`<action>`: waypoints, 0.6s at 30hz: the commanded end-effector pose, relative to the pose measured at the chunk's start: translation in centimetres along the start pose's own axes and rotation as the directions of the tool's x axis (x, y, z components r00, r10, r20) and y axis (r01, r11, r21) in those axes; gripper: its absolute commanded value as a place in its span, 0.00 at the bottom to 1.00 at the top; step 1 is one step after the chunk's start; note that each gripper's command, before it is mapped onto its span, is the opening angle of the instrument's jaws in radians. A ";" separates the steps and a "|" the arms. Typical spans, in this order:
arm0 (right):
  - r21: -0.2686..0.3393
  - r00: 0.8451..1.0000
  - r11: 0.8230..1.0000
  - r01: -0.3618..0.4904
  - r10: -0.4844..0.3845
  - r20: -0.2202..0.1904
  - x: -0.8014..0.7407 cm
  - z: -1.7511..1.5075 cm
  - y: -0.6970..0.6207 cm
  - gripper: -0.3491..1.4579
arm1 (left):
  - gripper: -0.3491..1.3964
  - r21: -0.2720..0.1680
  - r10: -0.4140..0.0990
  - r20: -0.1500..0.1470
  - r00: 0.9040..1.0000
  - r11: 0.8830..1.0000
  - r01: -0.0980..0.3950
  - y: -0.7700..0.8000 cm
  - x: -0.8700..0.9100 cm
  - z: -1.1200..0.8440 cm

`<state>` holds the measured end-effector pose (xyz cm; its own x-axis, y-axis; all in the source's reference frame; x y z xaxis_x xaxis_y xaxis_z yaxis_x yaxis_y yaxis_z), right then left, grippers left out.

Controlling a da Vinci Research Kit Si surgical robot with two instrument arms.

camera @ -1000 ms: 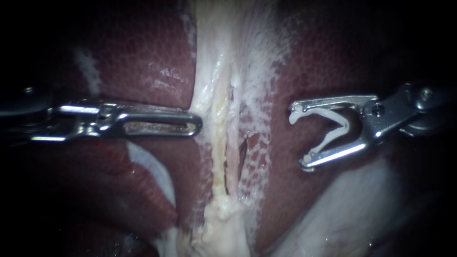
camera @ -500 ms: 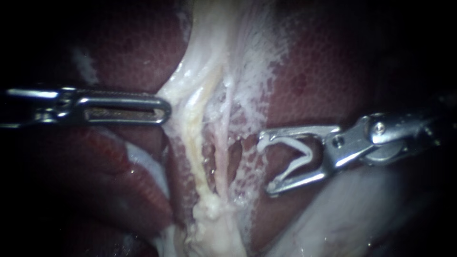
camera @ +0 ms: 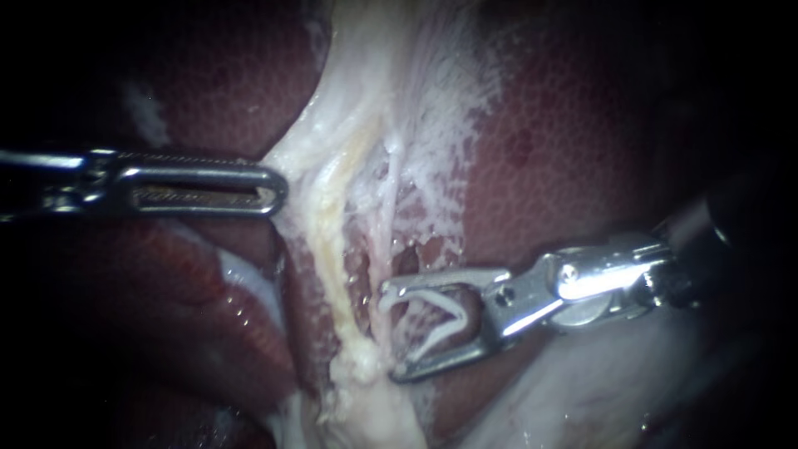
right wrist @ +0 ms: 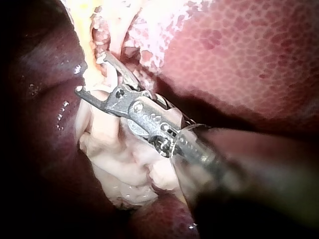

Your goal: Clipping first clip left tube

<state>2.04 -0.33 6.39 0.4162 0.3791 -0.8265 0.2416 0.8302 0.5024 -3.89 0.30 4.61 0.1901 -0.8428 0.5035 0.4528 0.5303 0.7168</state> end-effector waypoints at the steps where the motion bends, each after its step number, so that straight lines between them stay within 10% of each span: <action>1: 0.007 1.000 1.000 0.000 0.000 0.001 -0.02 0.02 0.01 0.52 | 0.00 -0.001 0.000 0.000 1.000 1.000 0.000 -0.01 0.00 0.00; 18: 0.013 1.000 1.000 -0.012 0.012 0.006 -0.07 0.31 0.10 0.52 | 0.00 -0.009 0.001 0.003 1.000 1.000 -0.001 -0.06 0.03 0.02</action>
<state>2.33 -0.41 6.58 0.4242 0.3863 -0.8190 0.2467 0.8209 0.5150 -3.93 0.25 4.58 0.1881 -0.8419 0.5058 0.4600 0.5306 0.7119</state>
